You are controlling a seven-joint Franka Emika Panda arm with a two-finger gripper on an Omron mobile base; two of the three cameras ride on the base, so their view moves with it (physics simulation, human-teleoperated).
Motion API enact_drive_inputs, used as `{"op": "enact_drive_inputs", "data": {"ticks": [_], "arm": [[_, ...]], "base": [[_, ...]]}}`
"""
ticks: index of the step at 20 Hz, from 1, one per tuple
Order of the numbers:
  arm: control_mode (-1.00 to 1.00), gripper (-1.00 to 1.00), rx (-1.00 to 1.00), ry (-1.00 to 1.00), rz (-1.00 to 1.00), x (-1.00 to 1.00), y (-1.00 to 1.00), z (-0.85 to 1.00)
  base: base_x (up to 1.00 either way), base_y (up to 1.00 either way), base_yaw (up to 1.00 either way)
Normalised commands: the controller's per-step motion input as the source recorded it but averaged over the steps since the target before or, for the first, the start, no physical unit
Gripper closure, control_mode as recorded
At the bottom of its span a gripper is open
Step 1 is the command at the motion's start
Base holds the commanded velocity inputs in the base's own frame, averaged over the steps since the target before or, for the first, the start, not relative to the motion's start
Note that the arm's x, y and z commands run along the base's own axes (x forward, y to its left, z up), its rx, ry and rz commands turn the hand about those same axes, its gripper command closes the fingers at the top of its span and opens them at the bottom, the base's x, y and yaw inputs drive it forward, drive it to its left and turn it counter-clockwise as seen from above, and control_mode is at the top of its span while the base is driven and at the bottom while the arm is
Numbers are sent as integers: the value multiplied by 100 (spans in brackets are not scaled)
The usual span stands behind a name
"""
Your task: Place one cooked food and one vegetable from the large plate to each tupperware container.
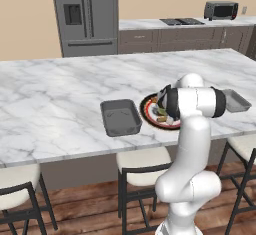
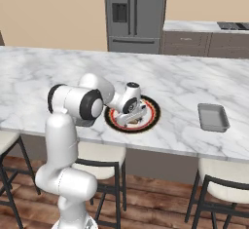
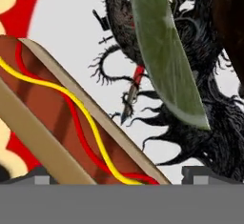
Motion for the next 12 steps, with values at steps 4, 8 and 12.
{"op": "enact_drive_inputs", "data": {"ticks": [4, 8, 12], "arm": [[-100, 100, 0, 9, 16, -16, 0, -49], [-100, 100, 0, 7, 19, -52, 0, -27], [-100, 100, 1, 23, 15, -76, 0, -10]], "base": [[0, 0, 0], [0, 0, 0], [0, 0, 0]]}}
